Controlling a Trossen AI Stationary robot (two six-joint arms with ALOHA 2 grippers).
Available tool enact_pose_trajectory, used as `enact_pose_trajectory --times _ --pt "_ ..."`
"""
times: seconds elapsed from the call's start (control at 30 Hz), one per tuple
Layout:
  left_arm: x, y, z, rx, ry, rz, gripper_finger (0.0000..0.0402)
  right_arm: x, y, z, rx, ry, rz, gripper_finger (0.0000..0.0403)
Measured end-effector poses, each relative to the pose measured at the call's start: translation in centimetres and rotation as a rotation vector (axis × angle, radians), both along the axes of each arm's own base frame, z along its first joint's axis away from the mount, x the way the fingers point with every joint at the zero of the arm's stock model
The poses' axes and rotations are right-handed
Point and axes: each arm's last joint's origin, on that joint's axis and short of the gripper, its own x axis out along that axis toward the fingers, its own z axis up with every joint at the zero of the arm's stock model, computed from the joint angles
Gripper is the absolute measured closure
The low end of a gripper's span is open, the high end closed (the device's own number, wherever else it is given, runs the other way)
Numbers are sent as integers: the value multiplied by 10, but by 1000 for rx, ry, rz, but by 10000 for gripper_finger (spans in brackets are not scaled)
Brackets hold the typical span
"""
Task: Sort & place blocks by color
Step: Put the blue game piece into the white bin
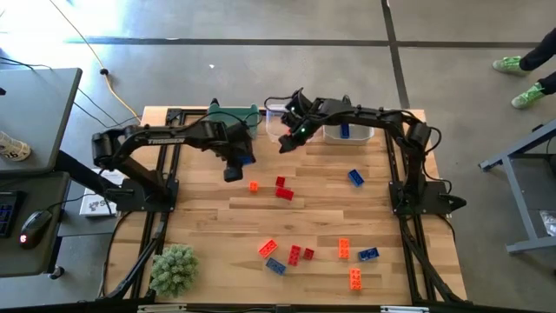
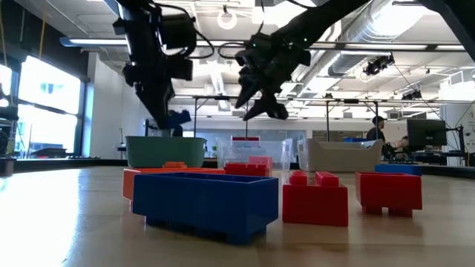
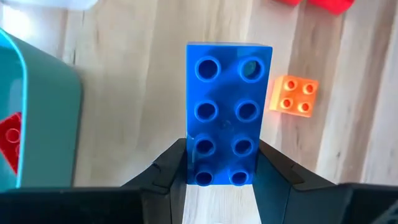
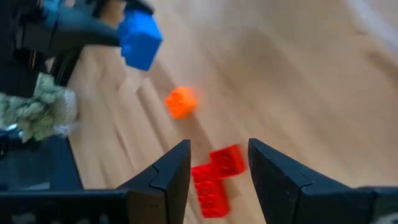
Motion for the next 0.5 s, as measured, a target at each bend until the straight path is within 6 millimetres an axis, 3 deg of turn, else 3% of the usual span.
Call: enact_pose_trajectory --times 0.27,0.5 --pt "-5 -15 21 33 -72 -36 288 27 32 10 33 -125 -10 256" --pt "-7 -32 25 81 -18 -77 288 42 49 19 58 -210 -59 255"
